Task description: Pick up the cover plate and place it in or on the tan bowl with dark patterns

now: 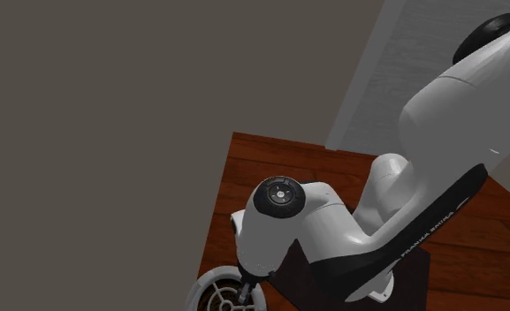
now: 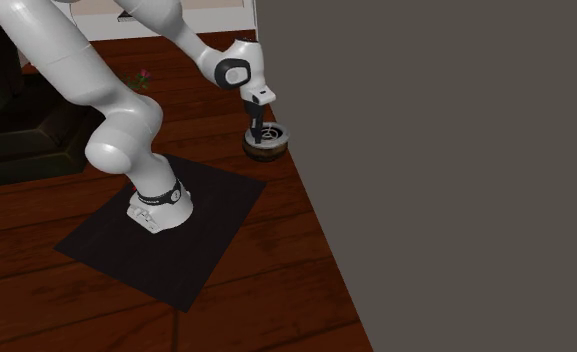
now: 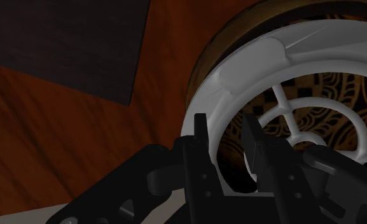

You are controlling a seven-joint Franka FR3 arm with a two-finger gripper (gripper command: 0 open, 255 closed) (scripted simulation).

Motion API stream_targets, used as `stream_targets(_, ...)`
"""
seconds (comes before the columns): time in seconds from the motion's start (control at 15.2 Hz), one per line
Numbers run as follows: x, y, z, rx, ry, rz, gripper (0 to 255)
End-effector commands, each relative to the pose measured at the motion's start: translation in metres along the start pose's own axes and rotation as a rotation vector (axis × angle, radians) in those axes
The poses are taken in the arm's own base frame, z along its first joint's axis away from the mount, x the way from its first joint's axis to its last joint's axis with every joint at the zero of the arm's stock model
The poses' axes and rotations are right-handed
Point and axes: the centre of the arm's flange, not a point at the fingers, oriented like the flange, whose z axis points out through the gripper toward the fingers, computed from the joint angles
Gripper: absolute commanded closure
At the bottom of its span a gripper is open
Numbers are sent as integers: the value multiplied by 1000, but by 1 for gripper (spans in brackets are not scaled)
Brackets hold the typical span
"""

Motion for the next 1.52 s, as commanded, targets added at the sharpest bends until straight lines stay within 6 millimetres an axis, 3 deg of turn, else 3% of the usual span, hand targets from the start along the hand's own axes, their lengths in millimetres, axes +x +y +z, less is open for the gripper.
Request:
stream_targets(0.0,0,-1,3,0,0,0,255)
stream_targets(0.4,0,-1,3,0,0,0,255)
stream_targets(0.46,0,-1,3,0,0,0,0)
stream_targets(0.79,0,-1,3,0,0,0,0)
stream_targets(1.06,0,-1,-47,0,0,0,0)
stream_targets(1.45,0,-1,-47,0,0,0,0)
